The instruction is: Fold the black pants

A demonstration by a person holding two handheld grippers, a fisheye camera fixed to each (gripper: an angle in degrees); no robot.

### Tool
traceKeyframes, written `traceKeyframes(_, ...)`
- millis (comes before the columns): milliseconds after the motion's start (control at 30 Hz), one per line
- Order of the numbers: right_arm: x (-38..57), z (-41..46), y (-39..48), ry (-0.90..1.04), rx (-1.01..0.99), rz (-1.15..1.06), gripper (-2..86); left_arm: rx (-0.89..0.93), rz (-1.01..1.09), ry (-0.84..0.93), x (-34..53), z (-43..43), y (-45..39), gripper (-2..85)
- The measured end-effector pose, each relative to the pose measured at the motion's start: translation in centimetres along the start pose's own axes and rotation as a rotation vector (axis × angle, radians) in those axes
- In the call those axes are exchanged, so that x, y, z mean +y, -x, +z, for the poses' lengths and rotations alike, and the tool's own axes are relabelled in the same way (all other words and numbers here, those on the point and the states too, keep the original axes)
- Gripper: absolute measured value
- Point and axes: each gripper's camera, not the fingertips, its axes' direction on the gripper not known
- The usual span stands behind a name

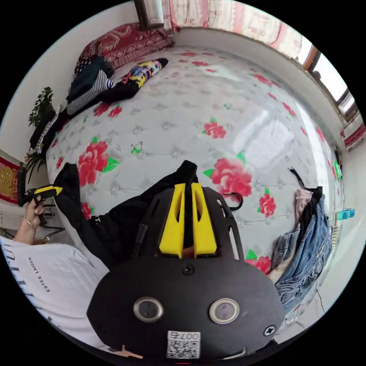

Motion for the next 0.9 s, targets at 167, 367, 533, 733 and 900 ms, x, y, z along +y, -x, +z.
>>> traceKeyframes(167, -4.9, -6.4, -4.2, -0.259, 0.08, 0.151, 5.2, -0.048, -0.127, -0.217, -1.1, -6.7, 4.6, -0.4)
traceKeyframes(367, -5.5, -4.1, -6.2, -0.182, -0.038, 0.255, 8.6, -0.092, -0.162, -0.204, 0.0, -5.0, 4.8, 4.3)
traceKeyframes(533, 5.4, -0.5, -5.4, -0.035, -0.099, 0.286, 10.7, -0.133, -0.243, -0.071, 5.4, -2.5, 6.1, 5.2)
traceKeyframes(733, 23.9, 1.1, -7.4, 0.3, 0.006, 0.501, 12.4, -0.091, -0.201, 0.014, 8.1, -2.0, 5.4, 5.1)
traceKeyframes(900, 32.3, -0.9, -8.0, 0.383, 0.016, 0.585, 14.0, -0.008, -0.07, 0.048, 7.6, -0.3, 1.6, 5.5)
